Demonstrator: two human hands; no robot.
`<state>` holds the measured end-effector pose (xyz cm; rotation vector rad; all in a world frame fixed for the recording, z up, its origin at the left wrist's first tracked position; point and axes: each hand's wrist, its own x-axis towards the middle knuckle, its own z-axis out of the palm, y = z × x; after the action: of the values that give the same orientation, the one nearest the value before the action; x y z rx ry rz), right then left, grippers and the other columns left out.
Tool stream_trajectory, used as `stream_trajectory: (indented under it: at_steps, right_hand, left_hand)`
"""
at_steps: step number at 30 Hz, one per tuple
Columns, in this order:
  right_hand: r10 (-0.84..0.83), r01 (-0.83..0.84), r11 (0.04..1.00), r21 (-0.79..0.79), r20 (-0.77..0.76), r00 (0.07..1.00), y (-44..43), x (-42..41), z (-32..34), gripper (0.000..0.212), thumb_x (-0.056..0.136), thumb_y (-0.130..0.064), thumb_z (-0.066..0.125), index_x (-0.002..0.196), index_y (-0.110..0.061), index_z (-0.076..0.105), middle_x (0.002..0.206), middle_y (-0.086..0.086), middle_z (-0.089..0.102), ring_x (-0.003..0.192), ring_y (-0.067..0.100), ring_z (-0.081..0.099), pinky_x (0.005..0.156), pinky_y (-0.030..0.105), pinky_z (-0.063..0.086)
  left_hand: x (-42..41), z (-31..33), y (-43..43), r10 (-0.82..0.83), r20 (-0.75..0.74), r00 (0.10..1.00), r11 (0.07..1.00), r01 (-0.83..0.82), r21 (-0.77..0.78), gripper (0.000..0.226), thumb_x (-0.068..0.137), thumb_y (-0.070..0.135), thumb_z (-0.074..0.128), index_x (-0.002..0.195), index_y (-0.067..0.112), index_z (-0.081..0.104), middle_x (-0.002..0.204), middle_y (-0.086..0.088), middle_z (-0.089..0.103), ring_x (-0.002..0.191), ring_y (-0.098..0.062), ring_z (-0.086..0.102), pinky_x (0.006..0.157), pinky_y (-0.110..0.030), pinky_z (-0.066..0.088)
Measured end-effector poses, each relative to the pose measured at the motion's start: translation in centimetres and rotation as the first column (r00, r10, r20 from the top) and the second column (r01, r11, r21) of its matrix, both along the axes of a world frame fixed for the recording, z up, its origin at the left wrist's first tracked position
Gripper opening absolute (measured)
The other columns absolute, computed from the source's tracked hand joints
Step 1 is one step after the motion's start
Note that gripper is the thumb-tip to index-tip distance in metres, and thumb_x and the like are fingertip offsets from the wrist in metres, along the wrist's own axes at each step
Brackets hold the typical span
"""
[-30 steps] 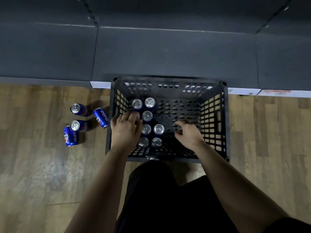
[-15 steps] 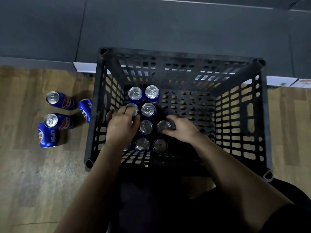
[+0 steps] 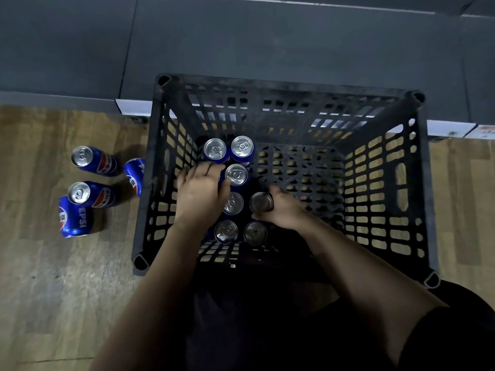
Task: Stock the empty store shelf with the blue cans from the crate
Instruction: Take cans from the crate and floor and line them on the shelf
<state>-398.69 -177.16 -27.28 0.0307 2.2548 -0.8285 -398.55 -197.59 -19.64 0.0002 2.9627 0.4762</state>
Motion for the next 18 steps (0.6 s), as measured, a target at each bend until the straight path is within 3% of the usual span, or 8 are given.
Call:
stream_trajectory:
  at_steps: [4, 7, 12, 18]
  right_hand:
    - [-0.002, 0.001, 0.997, -0.083, -0.016, 1.000, -0.24, 0.00, 0.22, 0.070, 0.084, -0.039, 0.071, 0.142, -0.024, 0.033, 0.132, 0.008, 0.056, 0.118, 0.026, 0.055, 0.090, 0.028, 0.042]
    - [-0.025, 0.023, 0.996, -0.084, -0.023, 0.999, -0.60, -0.41, 0.32, 0.066, 0.086, -0.035, 0.066, 0.143, -0.027, 0.033, 0.131, 0.011, 0.056, 0.116, 0.026, 0.056, 0.086, 0.026, 0.040]
    - [-0.017, 0.016, 0.999, -0.028, -0.037, 0.999, -0.50, -0.28, 0.28, 0.083, 0.069, -0.038, 0.084, 0.137, -0.033, 0.036, 0.133, 0.007, 0.053, 0.115, 0.025, 0.057, 0.093, 0.032, 0.045]
    - [-0.071, 0.074, 0.996, 0.048, -0.063, 0.996, -0.27, -0.46, -0.34, 0.083, 0.069, -0.032, 0.086, 0.135, -0.018, 0.038, 0.126, 0.012, 0.059, 0.113, 0.030, 0.058, 0.081, 0.026, 0.040]
  left_hand:
    - [0.08, 0.09, 0.32, -0.002, -0.023, 1.000, 1.000, 0.002, 0.004, 0.030, 0.092, 0.029, 0.053, 0.117, 0.014, 0.059, 0.116, -0.009, 0.060, 0.107, -0.030, 0.055, 0.102, -0.049, 0.029]
    - [0.18, 0.06, 0.38, 0.003, -0.023, 1.000, 1.000, -0.003, -0.003, 0.033, 0.090, 0.031, 0.048, 0.116, 0.014, 0.059, 0.116, -0.010, 0.061, 0.105, -0.031, 0.056, 0.102, -0.050, 0.030]
    - [0.18, -0.08, 0.35, 0.023, -0.010, 1.000, 1.000, -0.023, -0.010, 0.031, 0.091, 0.031, 0.051, 0.117, 0.016, 0.059, 0.118, -0.009, 0.060, 0.108, -0.030, 0.055, 0.105, -0.049, 0.027]
    - [0.10, 0.34, 0.65, 0.018, -0.011, 1.000, 1.000, -0.018, -0.007, 0.039, 0.089, 0.037, 0.042, 0.118, 0.016, 0.059, 0.116, -0.008, 0.060, 0.106, -0.029, 0.055, 0.104, -0.046, 0.025]
